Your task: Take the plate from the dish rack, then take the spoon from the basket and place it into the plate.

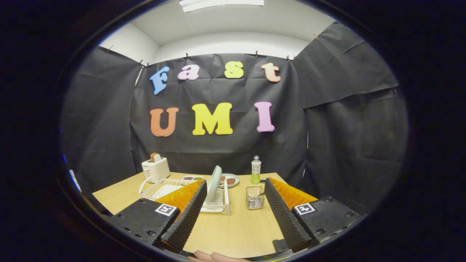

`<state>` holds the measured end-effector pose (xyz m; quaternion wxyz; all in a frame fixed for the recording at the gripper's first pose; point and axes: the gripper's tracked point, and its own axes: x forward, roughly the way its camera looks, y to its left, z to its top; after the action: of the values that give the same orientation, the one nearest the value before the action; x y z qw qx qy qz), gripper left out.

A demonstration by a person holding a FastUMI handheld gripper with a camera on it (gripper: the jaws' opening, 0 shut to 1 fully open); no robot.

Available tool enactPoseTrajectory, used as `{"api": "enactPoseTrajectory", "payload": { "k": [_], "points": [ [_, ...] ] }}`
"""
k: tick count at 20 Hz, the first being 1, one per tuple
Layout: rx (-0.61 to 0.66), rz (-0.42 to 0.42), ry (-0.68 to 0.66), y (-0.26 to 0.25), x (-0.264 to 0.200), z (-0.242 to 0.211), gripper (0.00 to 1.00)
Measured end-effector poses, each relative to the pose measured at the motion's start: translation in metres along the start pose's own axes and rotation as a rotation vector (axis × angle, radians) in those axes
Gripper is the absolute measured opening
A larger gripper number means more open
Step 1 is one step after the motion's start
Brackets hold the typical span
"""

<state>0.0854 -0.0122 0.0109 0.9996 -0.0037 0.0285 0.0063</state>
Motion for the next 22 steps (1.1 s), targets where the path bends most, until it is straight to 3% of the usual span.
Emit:
{"api": "enactPoseTrajectory", "payload": {
  "k": [8,18,22],
  "points": [
    [0.035,0.017,0.227,0.017,0.135,0.002,1.00],
    [-0.097,0.061,0.538,0.078,0.261,-0.004,1.00],
    [-0.168,-0.004,0.623,0.081,0.297,-0.009,0.98]
  ]
}}
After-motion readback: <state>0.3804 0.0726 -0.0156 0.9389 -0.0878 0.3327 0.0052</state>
